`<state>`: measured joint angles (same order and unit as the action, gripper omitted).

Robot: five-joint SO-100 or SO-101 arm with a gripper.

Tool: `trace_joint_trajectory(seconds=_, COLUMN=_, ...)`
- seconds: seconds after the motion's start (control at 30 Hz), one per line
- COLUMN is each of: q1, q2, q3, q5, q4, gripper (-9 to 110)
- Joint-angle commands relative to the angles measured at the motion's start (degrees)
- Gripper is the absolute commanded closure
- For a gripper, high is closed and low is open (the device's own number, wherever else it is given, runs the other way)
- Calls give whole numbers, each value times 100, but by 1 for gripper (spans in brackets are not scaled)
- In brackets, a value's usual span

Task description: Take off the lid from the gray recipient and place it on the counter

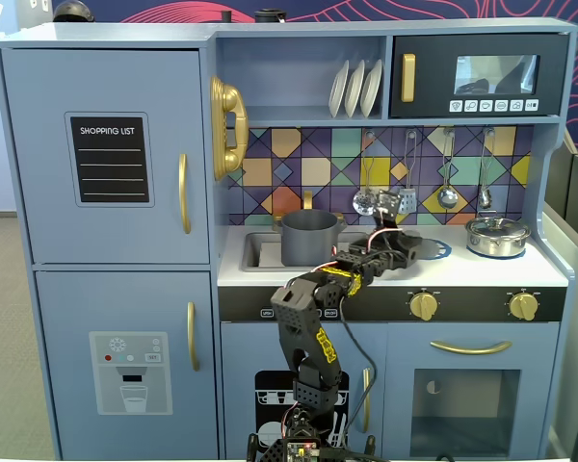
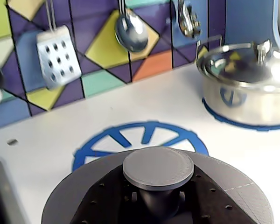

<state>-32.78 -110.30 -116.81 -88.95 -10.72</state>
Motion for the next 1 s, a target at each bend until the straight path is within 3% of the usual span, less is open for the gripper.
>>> trace_joint_trajectory(seconds=0.0, q1=-62, q2=158, q3=26, q5=-44, q4=-422, gripper=102)
trace_joint_trajectory(seconds=0.5, q1=0, q2=598, q3=-308, q5=-211, q4=-1116, gripper=102)
trace_joint_trajectory(seconds=0.73, q1=-70, q2=536, q3=-510, q5=-237, q4=-1371, gripper=78)
trace_joint_trajectory(seconds=0.97, q1=-264, q2=299, q3=-343, q5=-255, q4=-1371, gripper=76)
